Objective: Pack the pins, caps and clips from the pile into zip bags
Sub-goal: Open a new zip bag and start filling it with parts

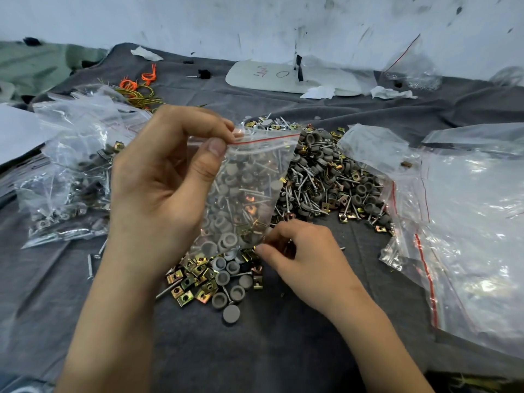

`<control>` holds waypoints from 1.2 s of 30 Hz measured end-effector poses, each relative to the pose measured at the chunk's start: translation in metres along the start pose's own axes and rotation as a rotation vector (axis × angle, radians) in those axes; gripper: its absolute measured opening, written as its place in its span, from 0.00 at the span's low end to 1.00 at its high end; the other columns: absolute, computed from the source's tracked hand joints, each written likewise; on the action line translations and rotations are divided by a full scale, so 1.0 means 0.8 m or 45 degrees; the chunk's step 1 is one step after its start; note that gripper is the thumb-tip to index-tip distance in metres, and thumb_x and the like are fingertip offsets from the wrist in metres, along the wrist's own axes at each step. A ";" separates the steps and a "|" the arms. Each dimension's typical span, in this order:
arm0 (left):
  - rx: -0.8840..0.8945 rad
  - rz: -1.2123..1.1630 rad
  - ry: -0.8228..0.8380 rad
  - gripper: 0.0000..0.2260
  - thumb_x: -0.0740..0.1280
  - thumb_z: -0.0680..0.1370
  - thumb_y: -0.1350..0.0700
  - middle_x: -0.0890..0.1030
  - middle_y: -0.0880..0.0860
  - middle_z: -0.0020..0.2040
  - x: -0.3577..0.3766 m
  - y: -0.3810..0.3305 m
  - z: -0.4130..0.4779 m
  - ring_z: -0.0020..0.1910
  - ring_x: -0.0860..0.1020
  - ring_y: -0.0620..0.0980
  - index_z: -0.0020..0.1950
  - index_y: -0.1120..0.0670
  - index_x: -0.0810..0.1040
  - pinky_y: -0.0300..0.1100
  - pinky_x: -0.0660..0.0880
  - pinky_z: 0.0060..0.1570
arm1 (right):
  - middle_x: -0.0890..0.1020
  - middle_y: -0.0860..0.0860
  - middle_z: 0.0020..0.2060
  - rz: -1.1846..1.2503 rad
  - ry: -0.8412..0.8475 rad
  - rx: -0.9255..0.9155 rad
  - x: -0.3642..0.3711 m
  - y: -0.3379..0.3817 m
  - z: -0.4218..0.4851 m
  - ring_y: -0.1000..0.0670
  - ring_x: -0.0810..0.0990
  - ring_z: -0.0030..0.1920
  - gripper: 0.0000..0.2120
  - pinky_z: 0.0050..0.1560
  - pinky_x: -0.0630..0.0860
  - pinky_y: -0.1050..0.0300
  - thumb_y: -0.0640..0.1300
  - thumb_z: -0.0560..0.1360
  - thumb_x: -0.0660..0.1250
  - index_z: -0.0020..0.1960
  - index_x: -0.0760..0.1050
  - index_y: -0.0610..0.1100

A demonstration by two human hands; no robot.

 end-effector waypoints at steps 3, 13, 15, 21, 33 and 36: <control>-0.005 0.019 -0.001 0.06 0.62 0.81 0.63 0.78 0.54 0.51 0.000 0.000 0.000 0.55 0.79 0.54 0.52 0.52 0.73 0.48 0.74 0.57 | 0.76 0.57 0.41 -0.060 0.180 0.001 0.006 0.007 -0.005 0.53 0.76 0.44 0.10 0.48 0.75 0.53 0.55 0.70 0.72 0.44 0.75 0.52; -0.011 0.016 0.003 0.07 0.61 0.81 0.63 0.78 0.54 0.51 0.002 -0.001 0.000 0.56 0.79 0.54 0.52 0.51 0.73 0.46 0.74 0.57 | 0.76 0.53 0.50 -0.201 0.144 0.148 0.013 0.016 -0.010 0.48 0.76 0.53 0.12 0.54 0.75 0.52 0.53 0.72 0.71 0.51 0.73 0.50; -0.013 0.008 0.007 0.07 0.62 0.81 0.63 0.78 0.54 0.52 0.003 -0.001 0.000 0.56 0.79 0.55 0.52 0.51 0.73 0.47 0.74 0.57 | 0.76 0.53 0.52 -0.235 0.084 0.179 0.015 0.018 -0.012 0.48 0.76 0.54 0.13 0.52 0.74 0.54 0.53 0.73 0.70 0.54 0.73 0.49; -0.012 -0.014 0.013 0.08 0.61 0.81 0.64 0.78 0.55 0.52 0.005 -0.003 0.000 0.56 0.79 0.55 0.52 0.51 0.73 0.45 0.74 0.57 | 0.77 0.52 0.52 -0.191 0.068 0.263 0.015 0.018 -0.012 0.47 0.77 0.55 0.11 0.49 0.72 0.55 0.48 0.73 0.68 0.55 0.75 0.48; -0.011 -0.055 0.178 0.07 0.62 0.80 0.59 0.79 0.52 0.53 0.032 -0.020 -0.002 0.55 0.80 0.54 0.48 0.50 0.77 0.49 0.76 0.51 | 0.82 0.54 0.35 0.554 -0.588 -0.148 -0.091 0.009 -0.022 0.60 0.78 0.32 0.09 0.33 0.71 0.72 0.38 0.71 0.74 0.40 0.77 0.51; -0.015 -0.118 0.252 0.06 0.62 0.80 0.59 0.79 0.53 0.53 0.045 -0.026 -0.004 0.56 0.80 0.53 0.49 0.52 0.78 0.49 0.77 0.50 | 0.82 0.53 0.38 0.589 -1.005 -0.424 -0.124 0.032 -0.046 0.56 0.78 0.35 0.09 0.36 0.73 0.68 0.42 0.73 0.72 0.44 0.76 0.54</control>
Point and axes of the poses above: each hand's wrist, its own z-axis towards the middle knuckle, its own x-axis out of the palm, y = z × x, the point moved 4 cm from there along z, towards the middle knuckle
